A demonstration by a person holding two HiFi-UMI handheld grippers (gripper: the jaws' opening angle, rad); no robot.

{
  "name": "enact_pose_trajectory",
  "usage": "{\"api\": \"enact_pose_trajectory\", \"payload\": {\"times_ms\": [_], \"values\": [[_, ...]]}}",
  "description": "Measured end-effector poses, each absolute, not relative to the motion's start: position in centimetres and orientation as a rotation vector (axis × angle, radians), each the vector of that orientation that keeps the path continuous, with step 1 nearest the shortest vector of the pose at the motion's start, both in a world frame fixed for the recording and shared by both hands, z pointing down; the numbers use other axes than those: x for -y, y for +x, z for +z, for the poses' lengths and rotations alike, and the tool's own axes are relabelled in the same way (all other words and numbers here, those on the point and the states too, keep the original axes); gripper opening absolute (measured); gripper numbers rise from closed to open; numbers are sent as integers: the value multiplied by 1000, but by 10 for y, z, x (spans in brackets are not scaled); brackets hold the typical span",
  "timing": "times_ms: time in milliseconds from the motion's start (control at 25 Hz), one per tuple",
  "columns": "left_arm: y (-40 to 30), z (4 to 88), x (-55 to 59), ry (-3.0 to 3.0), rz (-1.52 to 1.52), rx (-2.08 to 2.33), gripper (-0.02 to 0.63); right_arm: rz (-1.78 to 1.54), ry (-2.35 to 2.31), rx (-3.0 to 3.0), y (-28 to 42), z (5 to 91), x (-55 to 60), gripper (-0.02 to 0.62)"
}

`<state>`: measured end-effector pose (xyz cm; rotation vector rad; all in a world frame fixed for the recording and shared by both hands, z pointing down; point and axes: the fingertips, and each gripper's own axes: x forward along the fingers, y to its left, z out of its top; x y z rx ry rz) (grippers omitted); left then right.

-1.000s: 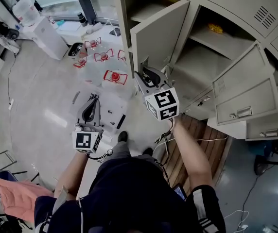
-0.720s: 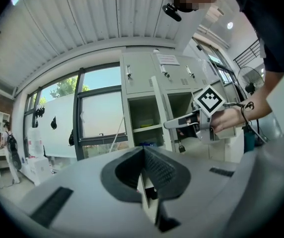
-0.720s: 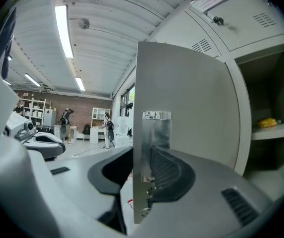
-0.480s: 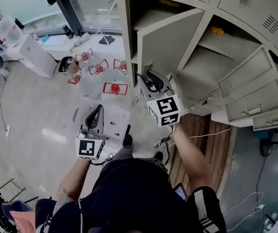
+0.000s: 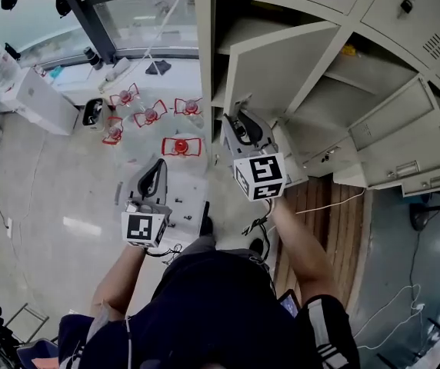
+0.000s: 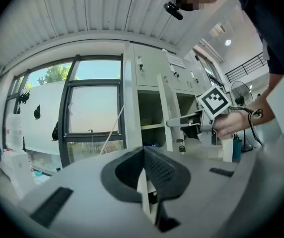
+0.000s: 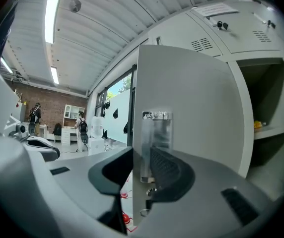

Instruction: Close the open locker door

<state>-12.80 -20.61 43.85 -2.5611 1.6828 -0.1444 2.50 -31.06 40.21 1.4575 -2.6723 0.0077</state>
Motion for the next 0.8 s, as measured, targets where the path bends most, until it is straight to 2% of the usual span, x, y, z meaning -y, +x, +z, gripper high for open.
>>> {"api": "enact_pose_trajectory", "payload": {"times_ms": [800], "values": [[-130, 437, 255, -2639, -128, -1600, 3, -46, 1637, 2581, 4, 402, 355, 107]]}}
